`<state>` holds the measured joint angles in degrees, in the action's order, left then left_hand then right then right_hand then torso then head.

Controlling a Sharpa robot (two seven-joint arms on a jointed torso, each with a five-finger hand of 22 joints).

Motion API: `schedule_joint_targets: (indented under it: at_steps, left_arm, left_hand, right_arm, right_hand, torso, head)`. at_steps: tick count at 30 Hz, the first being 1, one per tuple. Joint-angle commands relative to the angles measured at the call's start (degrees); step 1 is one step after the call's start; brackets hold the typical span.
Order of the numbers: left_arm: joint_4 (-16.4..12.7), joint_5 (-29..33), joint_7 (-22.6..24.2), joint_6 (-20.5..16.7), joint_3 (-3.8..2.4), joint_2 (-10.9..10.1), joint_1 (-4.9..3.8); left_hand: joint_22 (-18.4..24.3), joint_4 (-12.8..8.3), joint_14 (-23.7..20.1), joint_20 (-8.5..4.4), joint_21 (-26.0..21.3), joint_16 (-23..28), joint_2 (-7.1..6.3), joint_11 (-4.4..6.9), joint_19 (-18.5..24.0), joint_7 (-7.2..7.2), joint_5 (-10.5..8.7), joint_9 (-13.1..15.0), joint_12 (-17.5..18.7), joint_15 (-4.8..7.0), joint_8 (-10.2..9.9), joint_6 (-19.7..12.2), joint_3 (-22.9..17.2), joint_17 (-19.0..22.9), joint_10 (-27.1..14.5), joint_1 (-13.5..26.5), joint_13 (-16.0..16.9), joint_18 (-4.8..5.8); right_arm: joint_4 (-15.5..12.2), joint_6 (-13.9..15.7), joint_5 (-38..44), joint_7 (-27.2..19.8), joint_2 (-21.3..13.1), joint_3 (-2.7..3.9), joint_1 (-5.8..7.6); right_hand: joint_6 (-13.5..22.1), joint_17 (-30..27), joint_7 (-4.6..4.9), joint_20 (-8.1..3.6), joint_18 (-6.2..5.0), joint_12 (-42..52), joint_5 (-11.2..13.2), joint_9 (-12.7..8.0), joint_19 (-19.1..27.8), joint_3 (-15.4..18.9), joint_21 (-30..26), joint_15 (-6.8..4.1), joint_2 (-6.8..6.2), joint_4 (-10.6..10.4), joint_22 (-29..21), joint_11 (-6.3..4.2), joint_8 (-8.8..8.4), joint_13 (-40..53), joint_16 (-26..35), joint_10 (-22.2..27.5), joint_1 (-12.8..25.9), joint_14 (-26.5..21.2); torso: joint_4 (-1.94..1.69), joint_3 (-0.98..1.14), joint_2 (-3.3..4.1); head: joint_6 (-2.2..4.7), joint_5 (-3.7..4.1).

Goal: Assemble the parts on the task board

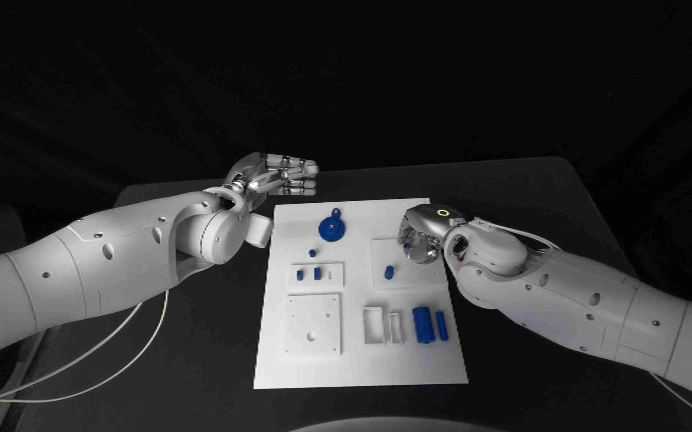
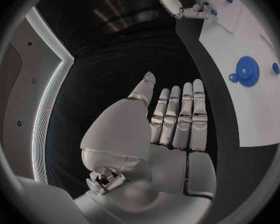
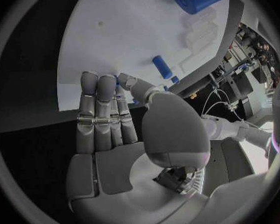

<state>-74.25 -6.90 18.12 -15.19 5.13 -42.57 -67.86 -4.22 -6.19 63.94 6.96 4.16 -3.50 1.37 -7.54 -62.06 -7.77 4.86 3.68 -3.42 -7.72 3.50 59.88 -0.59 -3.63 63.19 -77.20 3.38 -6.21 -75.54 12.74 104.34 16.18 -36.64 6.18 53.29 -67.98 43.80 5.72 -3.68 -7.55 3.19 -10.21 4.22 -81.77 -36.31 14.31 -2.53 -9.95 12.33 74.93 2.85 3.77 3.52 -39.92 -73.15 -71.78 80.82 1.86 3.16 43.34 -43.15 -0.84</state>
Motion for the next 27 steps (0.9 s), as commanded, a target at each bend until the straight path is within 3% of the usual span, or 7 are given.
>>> schedule_joint_targets:
  at_steps: [1,16,24,27]
  left_arm:
    - [0.48,0.18,0.53,1.57,-0.05,0.15,-0.1]
    - [2.2,-0.51,0.23,2.42,-0.09,0.22,-0.1]
    - [2.52,-0.64,0.16,2.77,-0.11,0.23,-0.1]
    - [2.54,-0.65,0.15,2.86,-0.12,0.25,-0.1]
  left_hand:
    - [0.11,-0.37,-0.75,0.32,-0.11,0.01,0.11,-0.53,0.42,-0.47,0.56,0.04,0.0,-0.16,0.15,-0.62,-0.13,0.0,-0.51,0.03,-0.02,0.85]
    - [0.12,-0.57,-1.48,0.6,-0.12,0.01,0.27,-0.75,1.05,-0.7,1.03,0.06,-0.01,-0.42,0.2,-1.39,-0.47,-0.01,-1.16,-0.13,-0.02,0.74]
    - [0.12,-0.59,-1.55,0.63,-0.11,0.0,0.29,-0.78,1.12,-0.73,1.06,0.06,-0.01,-0.44,0.19,-1.47,-0.51,-0.01,-1.24,-0.1,-0.02,0.72]
    - [0.11,-0.56,-1.5,0.65,-0.07,-0.02,0.36,-0.75,1.12,-0.69,0.97,0.07,-0.03,-0.43,0.22,-1.37,-0.56,-0.02,-1.16,-0.03,-0.02,0.68]
  right_arm:
    - [0.06,-1.01,1.29,1.3,-0.21,-0.36,-0.54]
    - [-0.4,0.73,2.18,1.29,-0.39,-0.37,-0.65]
    - [-0.4,0.03,2.19,0.96,-0.32,-0.38,-0.72]
    - [-0.29,-0.28,2.23,0.97,-0.28,-0.44,-0.73]
  right_hand:
    - [-0.07,0.06,0.05,-0.01,-0.63,0.27,-0.57,-0.01,0.6,0.25,0.18,-0.03,-0.68,-0.44,1.07,0.2,-0.13,0.03,0.34,0.26,0.28,-0.19]
    - [0.12,-0.19,0.09,0.08,-0.69,0.26,0.36,-0.07,0.5,-0.22,-0.31,0.04,-1.36,-0.76,1.01,0.3,-0.13,0.01,0.56,0.6,0.19,-0.2]
    - [-0.52,-0.18,-0.06,-0.04,-0.64,0.28,0.97,0.01,0.46,-0.62,-0.32,-0.11,-0.92,-0.98,1.09,0.07,-0.11,0.03,0.53,-0.14,-0.04,-0.2]
    - [-0.78,-0.18,-0.1,-0.09,-0.6,0.27,2.27,0.06,0.51,-1.1,-0.27,-0.13,-0.56,-0.88,1.14,-0.05,-0.12,0.05,0.54,-0.55,-0.42,-0.21]
  torso:
    - [0.01,0.03,0.01]
    - [-0.03,-0.04,0.01]
    - [-0.05,-0.02,0.0]
    - [-0.02,-0.03,-0.01]
  head:
    - [0.0,-0.09]
    - [0.04,0.06]
    - [-0.05,0.06]
    - [-0.05,0.13]
